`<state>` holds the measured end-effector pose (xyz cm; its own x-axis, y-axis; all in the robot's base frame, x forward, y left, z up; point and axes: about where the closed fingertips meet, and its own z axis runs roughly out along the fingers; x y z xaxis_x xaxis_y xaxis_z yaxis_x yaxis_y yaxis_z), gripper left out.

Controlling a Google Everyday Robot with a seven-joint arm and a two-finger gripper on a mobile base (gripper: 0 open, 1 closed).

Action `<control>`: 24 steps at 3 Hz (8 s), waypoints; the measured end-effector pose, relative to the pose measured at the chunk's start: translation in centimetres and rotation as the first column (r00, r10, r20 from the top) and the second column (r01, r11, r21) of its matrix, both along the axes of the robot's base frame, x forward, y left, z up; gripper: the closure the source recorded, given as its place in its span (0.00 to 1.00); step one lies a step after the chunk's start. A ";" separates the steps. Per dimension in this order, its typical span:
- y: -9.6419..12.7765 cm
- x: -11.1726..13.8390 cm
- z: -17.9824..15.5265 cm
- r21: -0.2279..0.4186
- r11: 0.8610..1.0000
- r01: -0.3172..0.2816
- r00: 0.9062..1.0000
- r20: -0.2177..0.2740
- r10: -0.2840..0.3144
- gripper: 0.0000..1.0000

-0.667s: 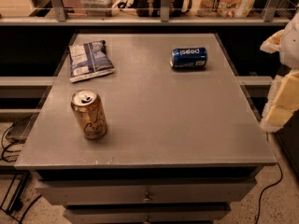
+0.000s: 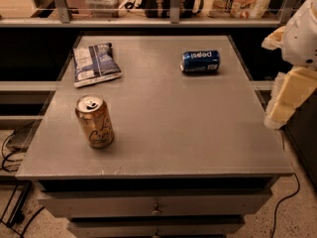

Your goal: Place pepsi can upright

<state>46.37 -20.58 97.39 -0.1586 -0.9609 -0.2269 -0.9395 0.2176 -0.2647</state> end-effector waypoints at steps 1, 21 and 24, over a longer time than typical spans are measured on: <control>1.0 2.9 -0.8 -0.014 0.999 -0.052 0.999 0.013 0.053 0.00; 10.7 22.4 -1.8 0.505 0.786 -0.357 0.934 0.220 0.283 1.00; 10.8 21.3 -5.1 0.781 0.591 -0.200 0.978 0.123 0.169 1.00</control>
Offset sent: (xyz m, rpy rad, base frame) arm 0.0814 0.0242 -0.0194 -0.0737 -0.0412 0.1374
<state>67.63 -9.81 92.30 0.0240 -0.4159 -0.9091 -0.9781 0.1783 -0.1074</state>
